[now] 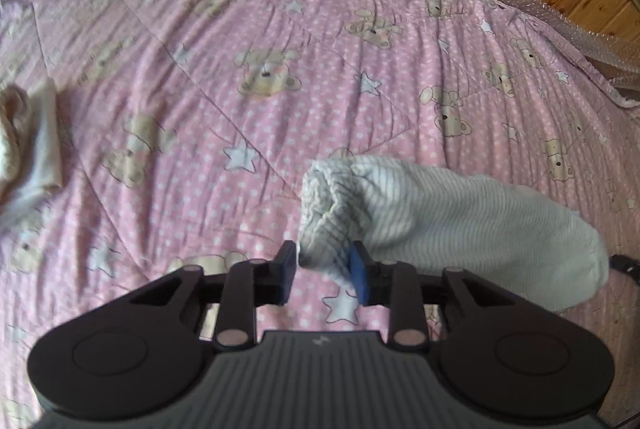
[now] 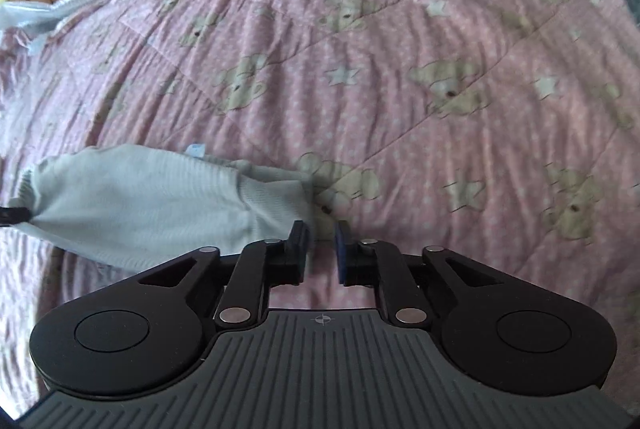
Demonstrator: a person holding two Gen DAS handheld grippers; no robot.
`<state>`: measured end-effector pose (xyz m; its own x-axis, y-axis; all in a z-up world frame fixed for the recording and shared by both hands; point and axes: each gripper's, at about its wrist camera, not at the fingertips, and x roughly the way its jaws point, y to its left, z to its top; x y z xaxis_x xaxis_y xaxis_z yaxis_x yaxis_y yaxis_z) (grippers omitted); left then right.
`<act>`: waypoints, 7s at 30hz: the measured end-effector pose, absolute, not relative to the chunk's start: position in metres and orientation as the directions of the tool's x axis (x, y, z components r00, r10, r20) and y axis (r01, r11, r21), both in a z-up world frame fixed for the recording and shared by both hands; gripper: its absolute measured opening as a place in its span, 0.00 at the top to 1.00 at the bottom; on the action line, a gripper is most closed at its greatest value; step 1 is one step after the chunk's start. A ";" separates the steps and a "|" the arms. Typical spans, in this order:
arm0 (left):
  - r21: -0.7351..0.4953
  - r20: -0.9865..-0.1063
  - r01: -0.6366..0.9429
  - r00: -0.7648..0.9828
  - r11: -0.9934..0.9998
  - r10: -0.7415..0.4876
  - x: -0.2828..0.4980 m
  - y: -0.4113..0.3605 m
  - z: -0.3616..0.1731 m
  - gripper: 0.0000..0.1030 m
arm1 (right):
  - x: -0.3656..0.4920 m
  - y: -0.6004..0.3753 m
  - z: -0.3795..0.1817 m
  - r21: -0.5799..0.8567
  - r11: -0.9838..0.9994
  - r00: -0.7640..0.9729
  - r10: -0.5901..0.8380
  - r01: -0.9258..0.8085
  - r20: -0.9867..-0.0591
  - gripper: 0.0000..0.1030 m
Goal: Fold clothes
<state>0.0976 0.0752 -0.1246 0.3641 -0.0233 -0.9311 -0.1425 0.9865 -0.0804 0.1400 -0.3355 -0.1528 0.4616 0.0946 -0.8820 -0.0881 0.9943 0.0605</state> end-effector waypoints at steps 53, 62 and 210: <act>-0.179 -0.901 -0.105 0.416 0.978 -0.120 0.095 0.096 -0.121 0.57 | 0.086 -0.203 -0.121 -0.042 0.971 0.662 0.129 -0.236 -0.738 0.91; -0.334 -0.864 -0.041 0.413 0.942 -0.289 0.099 0.132 -0.126 0.50 | 0.070 -0.115 -0.126 -0.060 0.945 0.628 0.166 -0.323 -0.760 0.69; -0.239 -0.805 -0.551 0.573 0.800 0.154 -0.097 0.392 0.007 0.00 | 0.008 0.161 -0.027 0.102 0.710 0.356 0.466 -0.697 -0.810 0.13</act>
